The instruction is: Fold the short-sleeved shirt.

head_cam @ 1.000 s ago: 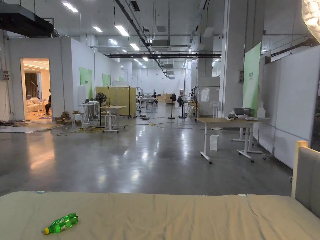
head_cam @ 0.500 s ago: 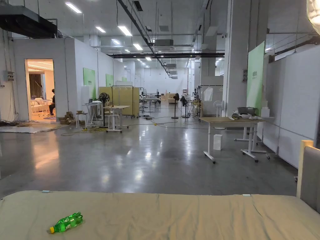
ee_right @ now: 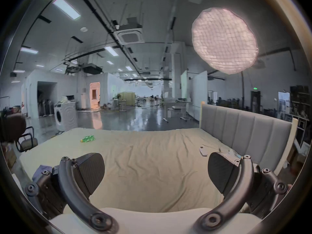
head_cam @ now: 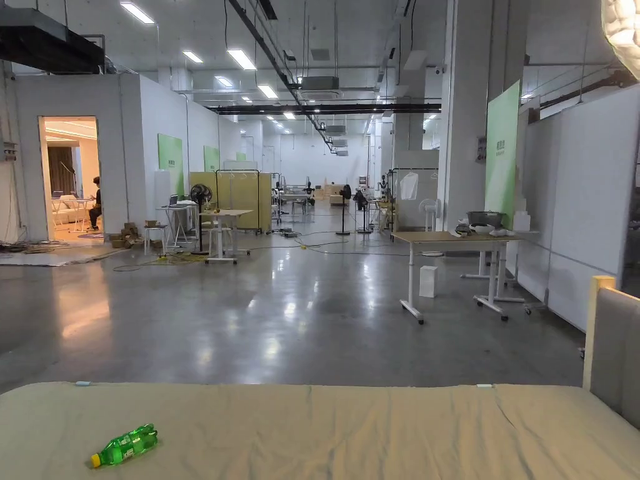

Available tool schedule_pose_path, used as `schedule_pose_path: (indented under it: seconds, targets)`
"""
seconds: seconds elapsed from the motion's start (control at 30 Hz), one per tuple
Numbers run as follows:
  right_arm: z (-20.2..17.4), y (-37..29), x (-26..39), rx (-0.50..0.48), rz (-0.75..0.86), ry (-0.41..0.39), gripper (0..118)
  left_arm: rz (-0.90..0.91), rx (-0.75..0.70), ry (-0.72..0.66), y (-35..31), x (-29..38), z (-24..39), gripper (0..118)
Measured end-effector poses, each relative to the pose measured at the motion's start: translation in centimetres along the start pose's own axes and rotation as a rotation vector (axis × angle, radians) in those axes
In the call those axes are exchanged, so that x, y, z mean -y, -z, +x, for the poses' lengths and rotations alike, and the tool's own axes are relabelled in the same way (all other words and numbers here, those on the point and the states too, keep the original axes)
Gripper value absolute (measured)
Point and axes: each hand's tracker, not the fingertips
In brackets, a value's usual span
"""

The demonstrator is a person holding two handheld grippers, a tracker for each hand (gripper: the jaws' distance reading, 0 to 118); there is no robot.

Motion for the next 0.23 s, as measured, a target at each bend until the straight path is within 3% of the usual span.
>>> schedule_pose_path:
  seconds: [0.23]
  targets:
    - [-0.30, -0.37, -0.21, -0.102, 0.020, 0.059, 118, -0.012, -0.023, 0.027, 0.03, 0.09, 0.01, 118]
